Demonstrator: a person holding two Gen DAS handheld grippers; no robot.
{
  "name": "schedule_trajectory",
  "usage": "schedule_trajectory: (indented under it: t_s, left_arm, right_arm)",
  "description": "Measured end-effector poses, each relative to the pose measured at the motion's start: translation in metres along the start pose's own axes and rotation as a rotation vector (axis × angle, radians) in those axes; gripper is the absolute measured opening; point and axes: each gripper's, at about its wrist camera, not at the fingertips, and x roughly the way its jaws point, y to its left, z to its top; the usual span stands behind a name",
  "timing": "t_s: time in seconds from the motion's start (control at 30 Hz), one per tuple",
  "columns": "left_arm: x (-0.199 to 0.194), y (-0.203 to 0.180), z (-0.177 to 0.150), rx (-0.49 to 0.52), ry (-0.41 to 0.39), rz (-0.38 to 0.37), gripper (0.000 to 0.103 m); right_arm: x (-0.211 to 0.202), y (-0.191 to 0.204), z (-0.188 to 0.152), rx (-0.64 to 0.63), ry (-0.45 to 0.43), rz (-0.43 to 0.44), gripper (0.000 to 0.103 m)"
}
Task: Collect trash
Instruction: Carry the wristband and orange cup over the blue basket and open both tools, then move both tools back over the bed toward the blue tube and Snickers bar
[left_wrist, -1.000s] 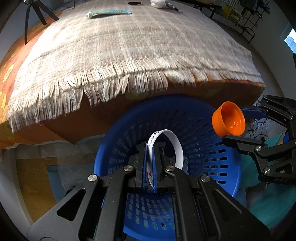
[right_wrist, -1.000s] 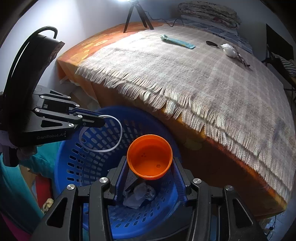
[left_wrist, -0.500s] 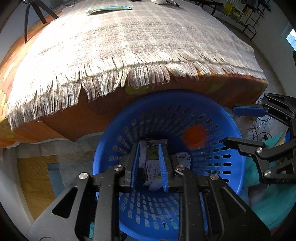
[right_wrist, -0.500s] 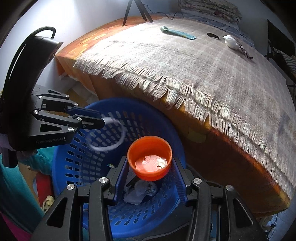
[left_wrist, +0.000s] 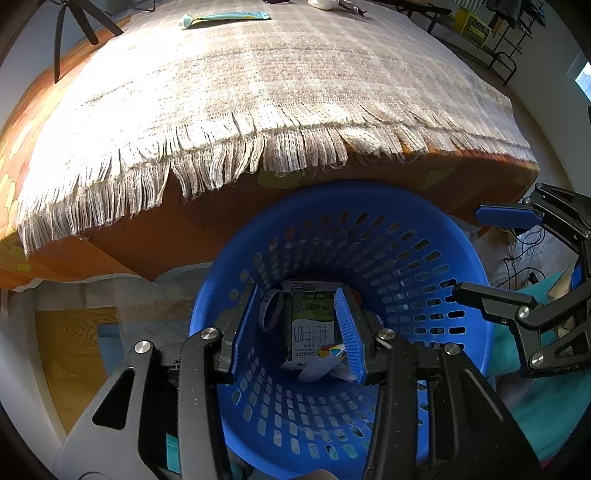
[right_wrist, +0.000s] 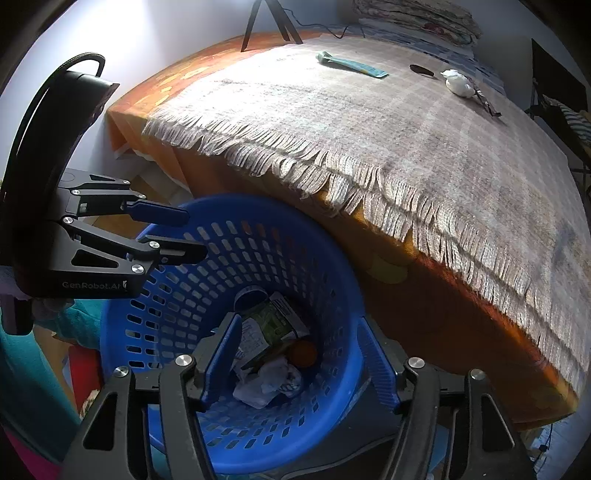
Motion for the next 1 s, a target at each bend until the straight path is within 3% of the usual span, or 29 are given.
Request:
schedule_trajectory:
  t_s: [0.07, 0.17, 0.33, 0.43, 0.77, 1.0]
  left_arm:
    - [0.0, -0.001, 0.0, -0.002, 0.001, 0.001, 0.046]
    - [-0.001, -0.001, 0.0, -0.008, -0.007, 0.009, 0.057]
    - [-0.002, 0.001, 0.002, -0.013, -0.01, 0.017, 0.062]
    - [-0.004, 0.002, 0.003, -0.015, -0.012, 0.02, 0.062]
    - [-0.01, 0.003, 0.012, -0.026, -0.021, 0.017, 0.066]
    - [-0.036, 0.006, 0.037, -0.023, -0.072, 0.011, 0.066]
  right_arm:
    - [0.0, 0.0, 0.0, 0.0, 0.0, -0.003, 0.072]
    - [0.001, -0.002, 0.0, 0.002, 0.002, -0.01, 0.079]
    - [0.003, -0.002, 0.0, 0.007, 0.017, -0.023, 0.081]
    - [0.004, -0.002, -0.001, 0.007, 0.028, -0.033, 0.089]
    - [0.004, -0.008, 0.001, 0.052, 0.018, -0.007, 0.091]
    - [0.0, -0.018, 0.007, 0.089, 0.004, -0.003, 0.092]
